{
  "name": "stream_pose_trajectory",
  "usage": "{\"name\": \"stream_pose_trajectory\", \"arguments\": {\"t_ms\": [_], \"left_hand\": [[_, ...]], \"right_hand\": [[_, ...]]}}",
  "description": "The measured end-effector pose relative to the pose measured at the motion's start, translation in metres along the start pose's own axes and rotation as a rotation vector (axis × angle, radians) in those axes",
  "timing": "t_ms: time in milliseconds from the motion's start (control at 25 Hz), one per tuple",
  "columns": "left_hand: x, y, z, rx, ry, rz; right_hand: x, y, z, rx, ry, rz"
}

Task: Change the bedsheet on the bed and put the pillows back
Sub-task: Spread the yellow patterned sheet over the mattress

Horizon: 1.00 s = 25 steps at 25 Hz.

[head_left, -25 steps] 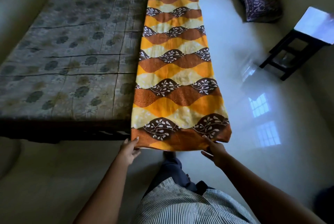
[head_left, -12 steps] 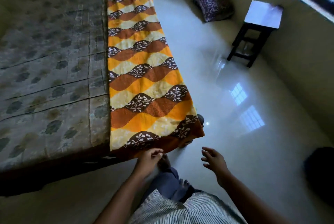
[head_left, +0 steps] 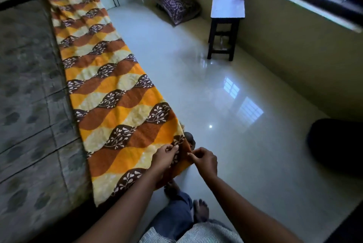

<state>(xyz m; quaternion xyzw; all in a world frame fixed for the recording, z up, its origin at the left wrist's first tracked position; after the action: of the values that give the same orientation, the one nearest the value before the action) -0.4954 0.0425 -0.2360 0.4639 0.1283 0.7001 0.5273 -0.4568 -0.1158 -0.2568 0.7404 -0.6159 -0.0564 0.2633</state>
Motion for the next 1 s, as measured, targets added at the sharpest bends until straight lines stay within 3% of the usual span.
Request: {"name": "stream_pose_trajectory", "arguments": {"t_ms": [80,160,280,320,400,520,600,680,720,880,1000], "left_hand": [[-0.005,0.004,0.000,0.002,0.020,0.048],[0.004,0.007,-0.006,0.036,0.053,0.215],[0.014,0.010,-0.029,0.159,0.414,0.262],[0.018,0.012,-0.035,0.145,0.390,0.268],[0.032,0.017,-0.032,-0.076,0.001,0.338],[0.028,0.021,0.000,-0.752,-0.826,0.366],[0.021,0.014,0.020,-1.084,-1.246,0.229],[0.028,-0.002,0.036,-1.051,-1.465,-0.061],[0.037,-0.011,0.043,-0.991,-1.506,-0.104],[0.105,-0.050,0.029,-0.748,-1.553,-0.027],[0.162,-0.067,-0.021,-0.724,-1.596,0.027]], "right_hand": [[-0.012,0.023,-0.025,0.276,0.127,-0.112],[-0.033,0.048,-0.041,0.518,0.270,-0.295],[-0.041,0.047,-0.048,0.544,0.279,-0.328],[-0.040,0.044,-0.049,0.505,0.275,-0.325],[-0.038,0.041,-0.043,0.426,0.324,-0.334],[-0.034,0.042,-0.043,0.406,0.352,-0.342],[-0.032,0.047,-0.054,0.446,0.333,-0.325],[-0.033,0.051,-0.068,0.468,0.332,-0.297],[-0.034,0.054,-0.075,0.476,0.332,-0.295],[-0.073,0.073,-0.103,0.534,0.439,-0.433],[-0.127,0.090,-0.117,0.591,0.563,-0.533]]}}
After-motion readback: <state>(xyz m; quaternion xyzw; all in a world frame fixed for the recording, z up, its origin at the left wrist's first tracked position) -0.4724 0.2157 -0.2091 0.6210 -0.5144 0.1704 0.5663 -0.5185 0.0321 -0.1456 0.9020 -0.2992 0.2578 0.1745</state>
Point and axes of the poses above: each hand's wrist, its own y-axis away from the middle knuckle, its own x-axis out of the back of the hand, z = x × y, the point moved 6 cm from there along -y, towards the middle knuckle, and after that the axes turned 10 degrees about -y, right-handed, at the moved point
